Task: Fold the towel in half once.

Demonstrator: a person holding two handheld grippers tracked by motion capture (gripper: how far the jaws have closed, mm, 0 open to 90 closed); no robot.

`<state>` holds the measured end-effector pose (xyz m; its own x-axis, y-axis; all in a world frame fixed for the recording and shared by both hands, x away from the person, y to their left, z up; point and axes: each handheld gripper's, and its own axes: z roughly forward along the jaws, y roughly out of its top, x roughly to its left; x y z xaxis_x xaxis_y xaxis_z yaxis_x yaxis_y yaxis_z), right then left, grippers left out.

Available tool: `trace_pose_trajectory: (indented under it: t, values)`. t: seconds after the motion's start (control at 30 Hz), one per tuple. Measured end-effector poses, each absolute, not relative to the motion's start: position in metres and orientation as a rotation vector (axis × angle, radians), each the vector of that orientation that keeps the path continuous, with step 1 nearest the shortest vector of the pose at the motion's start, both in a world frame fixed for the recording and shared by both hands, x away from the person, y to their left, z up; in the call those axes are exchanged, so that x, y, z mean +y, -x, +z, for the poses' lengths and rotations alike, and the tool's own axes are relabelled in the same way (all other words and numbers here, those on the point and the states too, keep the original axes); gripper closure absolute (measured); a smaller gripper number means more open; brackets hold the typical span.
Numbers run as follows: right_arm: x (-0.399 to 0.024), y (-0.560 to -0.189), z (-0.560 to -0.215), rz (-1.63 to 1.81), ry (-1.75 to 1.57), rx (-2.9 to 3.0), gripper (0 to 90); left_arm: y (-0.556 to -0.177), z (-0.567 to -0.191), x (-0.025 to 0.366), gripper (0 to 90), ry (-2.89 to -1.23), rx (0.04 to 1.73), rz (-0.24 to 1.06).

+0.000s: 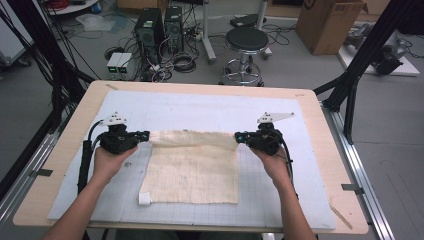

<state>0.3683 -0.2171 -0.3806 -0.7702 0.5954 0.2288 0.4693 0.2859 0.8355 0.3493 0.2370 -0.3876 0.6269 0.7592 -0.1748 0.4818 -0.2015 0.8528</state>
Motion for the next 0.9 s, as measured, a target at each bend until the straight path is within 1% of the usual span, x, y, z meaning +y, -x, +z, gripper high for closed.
trace_pose_trajectory:
  t: [0.17,0.53,0.9]
  values:
    - [-0.219,-0.360,-0.386,1.495,-0.996,2.435,87.1,-0.337,-0.392,0.240,88.2,-1.879,0.982,0.357]
    - [-0.217,-0.340,-0.390,1.466,-0.942,2.472,87.1,-0.310,-0.407,0.246,88.2,-1.877,0.962,0.306]
    - [-0.215,-0.321,-0.394,1.467,-0.889,2.485,87.1,-0.287,-0.409,0.251,88.2,-1.885,0.925,0.286]
